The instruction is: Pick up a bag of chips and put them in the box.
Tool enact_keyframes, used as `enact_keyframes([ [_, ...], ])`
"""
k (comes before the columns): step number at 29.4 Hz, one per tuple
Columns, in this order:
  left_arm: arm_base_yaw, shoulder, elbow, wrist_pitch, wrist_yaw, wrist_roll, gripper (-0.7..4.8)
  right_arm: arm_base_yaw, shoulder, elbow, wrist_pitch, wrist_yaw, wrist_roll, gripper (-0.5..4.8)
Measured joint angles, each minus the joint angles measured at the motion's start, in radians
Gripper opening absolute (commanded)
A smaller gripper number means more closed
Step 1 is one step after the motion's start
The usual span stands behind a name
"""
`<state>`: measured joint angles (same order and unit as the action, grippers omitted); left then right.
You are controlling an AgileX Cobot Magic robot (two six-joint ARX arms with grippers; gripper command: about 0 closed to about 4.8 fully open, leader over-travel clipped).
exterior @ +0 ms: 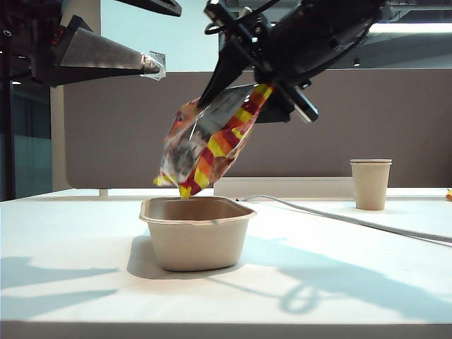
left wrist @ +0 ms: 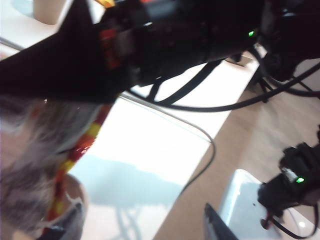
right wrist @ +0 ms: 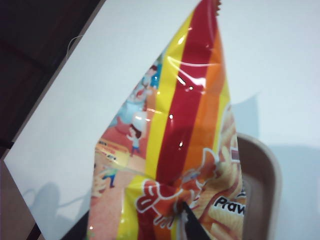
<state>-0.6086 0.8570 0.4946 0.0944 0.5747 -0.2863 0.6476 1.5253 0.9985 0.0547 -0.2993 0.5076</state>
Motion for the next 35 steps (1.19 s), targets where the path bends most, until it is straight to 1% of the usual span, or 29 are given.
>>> enact_keyframes([
  [3,0.000,0.000,0.000,0.000,0.024,0.000,3.05,0.023,0.016,0.000,0.001,0.023,0.014,1.98],
  [10,0.000,0.000,0.000,-0.002,0.027,0.000,3.05,0.058,0.045,0.000,0.003,0.093,0.037,1.98],
  [16,0.000,-0.001,0.000,-0.013,0.027,0.000,3.05,0.058,0.055,-0.001,-0.005,0.115,0.039,1.98],
  [23,0.000,-0.001,0.000,-0.017,0.027,0.000,3.05,0.056,0.059,-0.001,-0.059,0.148,0.039,1.98],
  [29,0.000,-0.001,0.000,-0.017,0.027,0.000,3.05,0.056,0.059,-0.002,-0.120,0.215,0.034,2.02],
  [34,0.000,-0.001,0.000,-0.017,0.027,0.000,3.05,0.056,0.059,-0.001,-0.120,0.229,0.020,2.03],
  [35,0.000,-0.001,0.000,-0.017,0.027,0.000,3.05,0.056,0.059,-0.001,-0.120,0.236,0.015,2.13],
])
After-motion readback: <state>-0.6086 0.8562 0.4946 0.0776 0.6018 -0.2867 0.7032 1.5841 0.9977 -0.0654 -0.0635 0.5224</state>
